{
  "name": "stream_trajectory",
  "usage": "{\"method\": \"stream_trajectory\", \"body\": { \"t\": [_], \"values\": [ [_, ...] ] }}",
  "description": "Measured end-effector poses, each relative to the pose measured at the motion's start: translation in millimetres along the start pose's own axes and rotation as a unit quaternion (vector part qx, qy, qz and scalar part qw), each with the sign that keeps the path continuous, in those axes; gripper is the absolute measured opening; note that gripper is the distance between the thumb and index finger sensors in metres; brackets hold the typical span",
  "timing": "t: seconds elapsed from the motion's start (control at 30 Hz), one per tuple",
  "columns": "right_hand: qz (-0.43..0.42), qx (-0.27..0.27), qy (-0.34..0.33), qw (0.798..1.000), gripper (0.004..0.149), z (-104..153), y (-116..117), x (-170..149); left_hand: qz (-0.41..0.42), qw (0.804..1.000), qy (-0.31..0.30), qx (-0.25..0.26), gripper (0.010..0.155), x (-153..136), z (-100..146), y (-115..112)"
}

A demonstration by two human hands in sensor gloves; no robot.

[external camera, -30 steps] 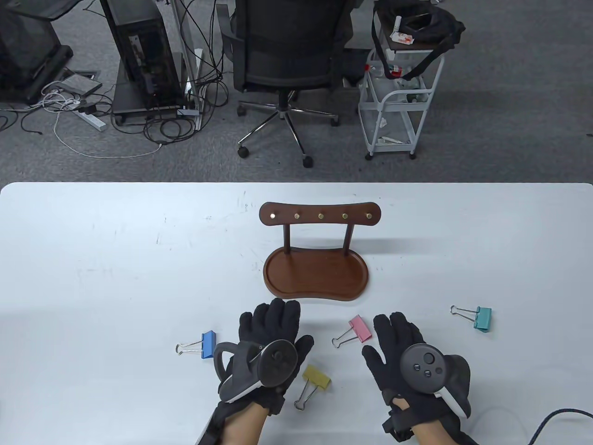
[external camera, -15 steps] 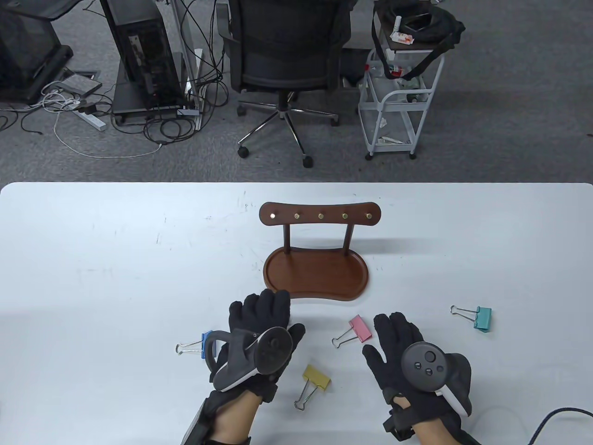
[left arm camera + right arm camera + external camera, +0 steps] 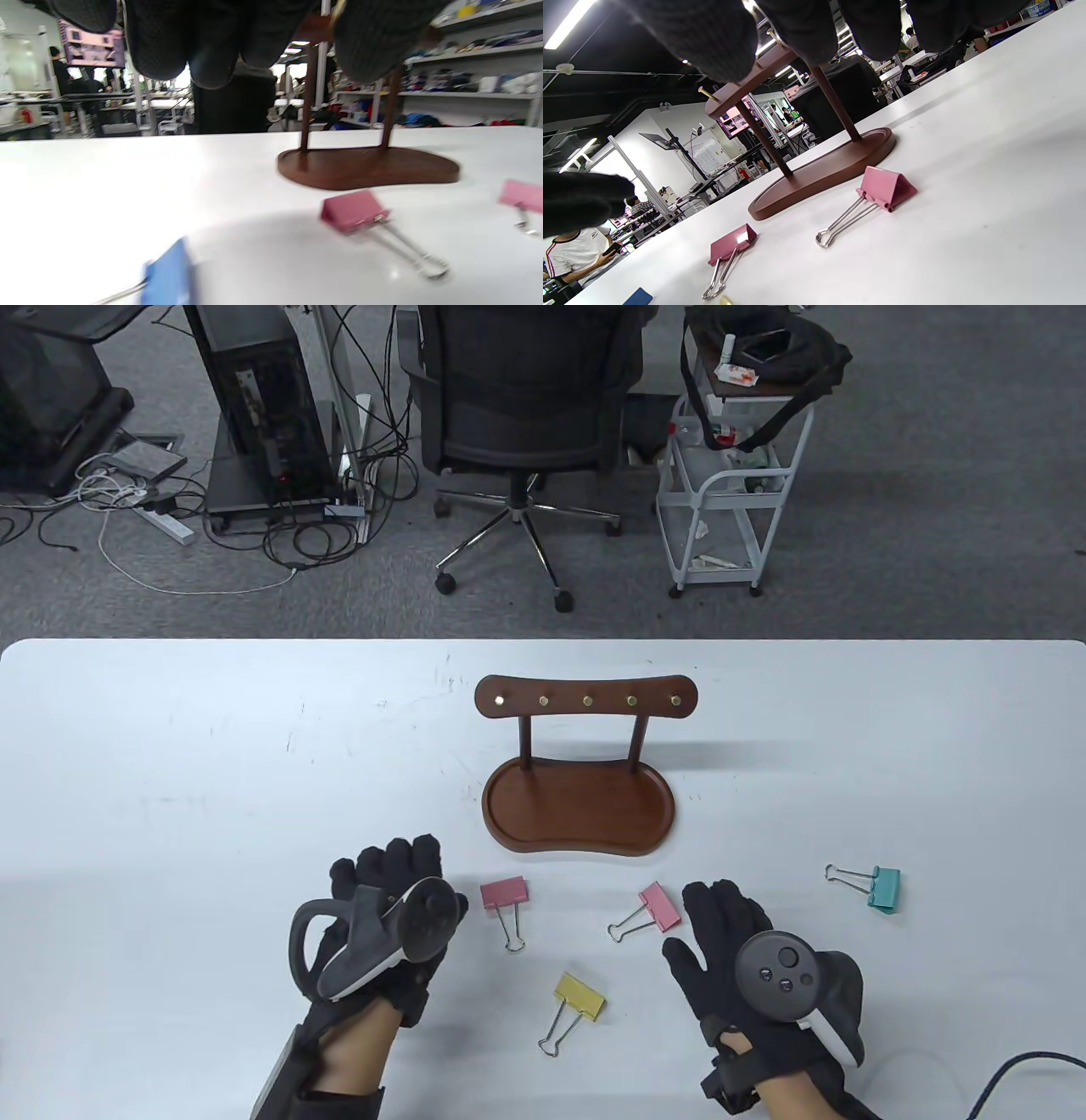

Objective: Hook binder clip onto key rack

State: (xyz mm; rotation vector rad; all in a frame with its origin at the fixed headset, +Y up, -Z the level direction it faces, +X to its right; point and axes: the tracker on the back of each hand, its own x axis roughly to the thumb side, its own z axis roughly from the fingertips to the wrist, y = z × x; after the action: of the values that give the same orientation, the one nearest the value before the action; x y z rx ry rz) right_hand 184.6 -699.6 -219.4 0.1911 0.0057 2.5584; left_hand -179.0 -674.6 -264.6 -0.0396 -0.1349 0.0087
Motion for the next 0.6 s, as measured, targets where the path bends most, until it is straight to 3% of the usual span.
{"method": "stream_trajectory", "body": {
  "t": [0.2,0.43,0.6],
  "values": [
    [-0.005,0.003,-0.001,1.000,0.073,0,0,0,0.009,0.998,0.046,-0.043,0.079,-37,4,-24],
    [-0.010,0.009,0.001,1.000,0.073,0,1,0,0.027,0.994,-0.029,-0.100,0.084,-61,6,-53],
    [-0.010,0.013,0.001,1.000,0.073,-1,2,1,0.007,0.992,-0.055,-0.110,0.089,-65,8,-63]
  ]
}}
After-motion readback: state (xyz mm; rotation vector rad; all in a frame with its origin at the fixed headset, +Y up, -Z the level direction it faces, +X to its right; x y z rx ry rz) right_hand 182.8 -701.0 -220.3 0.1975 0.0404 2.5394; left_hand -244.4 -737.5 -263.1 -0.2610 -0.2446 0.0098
